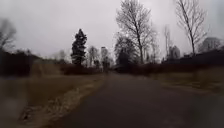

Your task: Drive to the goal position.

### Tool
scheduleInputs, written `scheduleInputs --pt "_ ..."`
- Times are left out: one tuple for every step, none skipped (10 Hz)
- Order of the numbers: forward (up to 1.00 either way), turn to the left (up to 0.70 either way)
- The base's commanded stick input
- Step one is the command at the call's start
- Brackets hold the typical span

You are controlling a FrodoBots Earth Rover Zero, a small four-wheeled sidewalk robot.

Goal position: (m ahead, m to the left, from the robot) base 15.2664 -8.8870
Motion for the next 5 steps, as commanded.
scheduleInputs --pt "0.67 0.00" --pt "0.67 0.00" --pt "0.67 0.00" --pt "0.67 0.00" --pt "0.67 0.00"
